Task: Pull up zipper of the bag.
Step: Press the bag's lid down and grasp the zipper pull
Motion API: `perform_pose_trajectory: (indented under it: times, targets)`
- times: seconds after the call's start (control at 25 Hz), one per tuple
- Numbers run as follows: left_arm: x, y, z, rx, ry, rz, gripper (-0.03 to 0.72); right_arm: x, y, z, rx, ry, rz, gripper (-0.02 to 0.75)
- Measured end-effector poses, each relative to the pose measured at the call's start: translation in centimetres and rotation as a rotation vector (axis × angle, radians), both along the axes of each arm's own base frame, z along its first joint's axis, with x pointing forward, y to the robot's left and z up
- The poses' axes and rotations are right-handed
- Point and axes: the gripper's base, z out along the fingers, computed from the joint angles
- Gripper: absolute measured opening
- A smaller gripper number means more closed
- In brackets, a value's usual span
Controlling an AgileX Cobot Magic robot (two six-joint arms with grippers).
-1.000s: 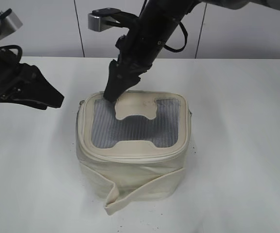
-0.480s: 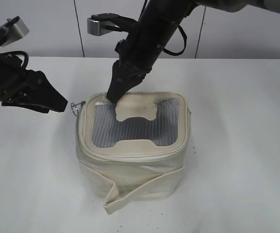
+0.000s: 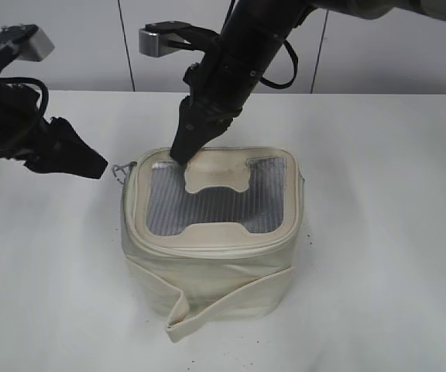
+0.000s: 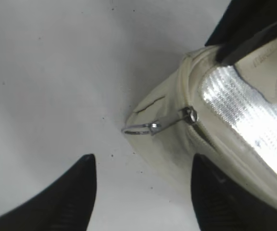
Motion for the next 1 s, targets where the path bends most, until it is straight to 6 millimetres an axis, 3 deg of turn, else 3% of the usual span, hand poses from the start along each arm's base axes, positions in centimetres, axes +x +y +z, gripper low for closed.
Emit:
perform_pose_trajectory:
  times: [0.36, 0.68, 1.0]
  targets:
    - [-0.3, -1.8, -0.6, 0.255, -0.265, -0.333, 0.477, 0.0, 0.0, 0.0, 0.000, 0.001, -0.002, 0.039]
    - [-0.5, -4.4, -0.5, 0.415, -0.466, -0.480, 0.477, 0.0, 0.0, 0.0, -0.001, 0.001, -0.002, 0.039]
    - [-0.3, -5.2, -0.9, 0.482, -0.538, -0.542, 0.476, 0.0, 0.0, 0.0, -0.001, 0.001, -0.002, 0.037]
